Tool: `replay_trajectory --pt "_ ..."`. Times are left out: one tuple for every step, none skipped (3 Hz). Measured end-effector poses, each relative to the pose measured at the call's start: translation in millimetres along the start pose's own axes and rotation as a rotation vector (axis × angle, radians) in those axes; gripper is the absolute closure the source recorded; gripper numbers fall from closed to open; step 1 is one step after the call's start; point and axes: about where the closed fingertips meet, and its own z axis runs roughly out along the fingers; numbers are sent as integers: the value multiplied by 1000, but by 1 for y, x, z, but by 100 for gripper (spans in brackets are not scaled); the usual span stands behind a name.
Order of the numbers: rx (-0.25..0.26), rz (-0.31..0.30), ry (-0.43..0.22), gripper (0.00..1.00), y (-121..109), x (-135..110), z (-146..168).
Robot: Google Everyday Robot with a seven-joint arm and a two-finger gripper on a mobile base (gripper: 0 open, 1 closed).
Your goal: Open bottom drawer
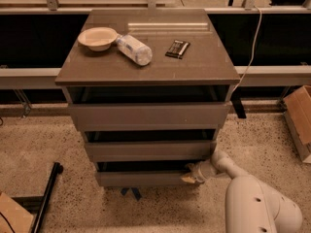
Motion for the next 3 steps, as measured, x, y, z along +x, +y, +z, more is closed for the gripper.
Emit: replay_trajectory --pt "0 0 0 95 1 -3 -3" --pt "0 0 0 100 1 -3 -4" --pt "0 0 0 81 1 -3 -4"
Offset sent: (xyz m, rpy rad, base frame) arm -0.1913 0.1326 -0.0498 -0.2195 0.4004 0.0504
